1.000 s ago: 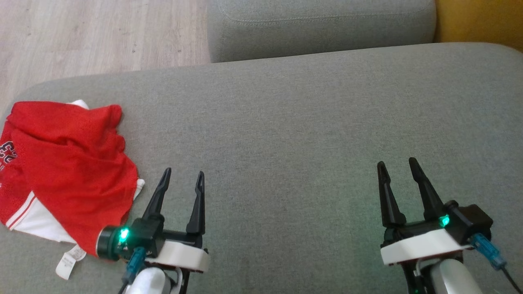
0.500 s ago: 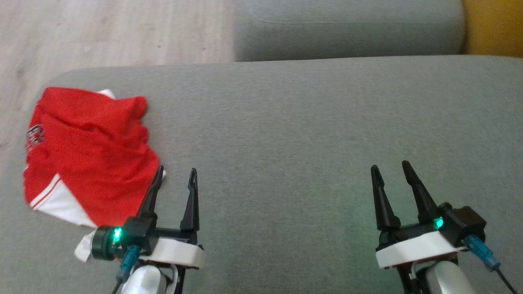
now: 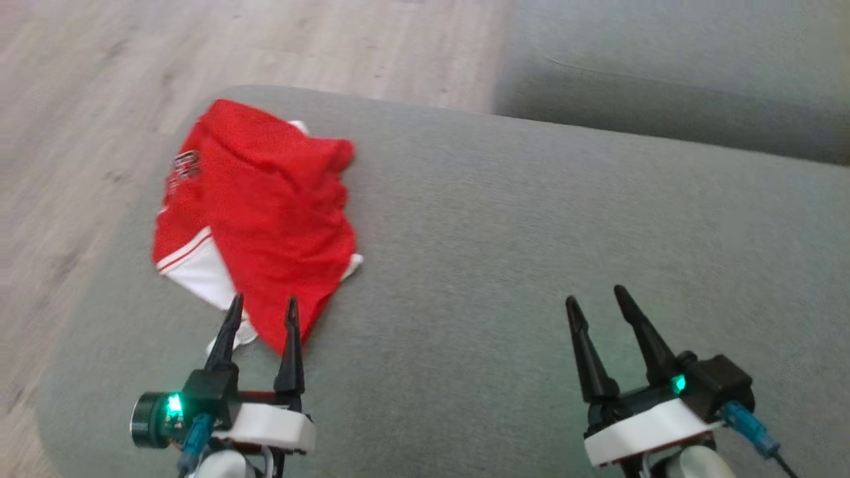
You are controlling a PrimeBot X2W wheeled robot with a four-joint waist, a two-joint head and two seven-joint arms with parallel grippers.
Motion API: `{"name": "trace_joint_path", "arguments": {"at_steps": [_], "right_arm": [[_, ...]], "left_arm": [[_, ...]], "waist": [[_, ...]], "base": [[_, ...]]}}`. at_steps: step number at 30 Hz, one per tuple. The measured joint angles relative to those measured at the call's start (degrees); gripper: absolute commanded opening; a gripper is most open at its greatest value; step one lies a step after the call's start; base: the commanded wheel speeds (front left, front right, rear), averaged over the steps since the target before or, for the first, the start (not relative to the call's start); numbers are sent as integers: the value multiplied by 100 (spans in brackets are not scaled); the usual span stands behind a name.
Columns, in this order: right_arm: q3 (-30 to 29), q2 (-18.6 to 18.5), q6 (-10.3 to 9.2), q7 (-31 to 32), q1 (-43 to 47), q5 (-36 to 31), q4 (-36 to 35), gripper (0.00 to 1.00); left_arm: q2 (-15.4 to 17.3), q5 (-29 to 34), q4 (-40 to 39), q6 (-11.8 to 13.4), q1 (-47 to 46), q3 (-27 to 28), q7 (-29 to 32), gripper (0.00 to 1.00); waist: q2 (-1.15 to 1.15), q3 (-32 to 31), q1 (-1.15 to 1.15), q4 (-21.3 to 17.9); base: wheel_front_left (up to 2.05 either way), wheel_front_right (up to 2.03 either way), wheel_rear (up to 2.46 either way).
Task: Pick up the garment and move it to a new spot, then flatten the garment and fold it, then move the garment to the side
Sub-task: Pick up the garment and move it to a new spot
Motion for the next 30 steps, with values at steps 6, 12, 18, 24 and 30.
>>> {"name": "trace_joint_path", "arguments": {"at_steps": [6,12,18,24,30], "right_arm": [[132,0,0,0,39,18,21,100],[272,0,0,0,35,24,14,100],[335,0,0,0,31,14,31,100],[320,0,0,0,3,-42,56,100],[163,-2,0,0,-38,-107,68,100]], "left_arm": [[0,7,12,1,52,69,0,100],[0,47,8,0,74,153,0,100],[0,46,8,-15,113,155,0,100],[0,54,327,-223,24,43,0,100],[11,-46,1300,-739,-647,-391,205,100]], "waist": [[0,-79,0,555],[0,-71,0,987],[0,29,0,1124],[0,169,0,978],[0,419,0,816]], "base": [[0,0,0],[0,0,0],[0,0,0],[0,0,0],[0,0,0]]}}
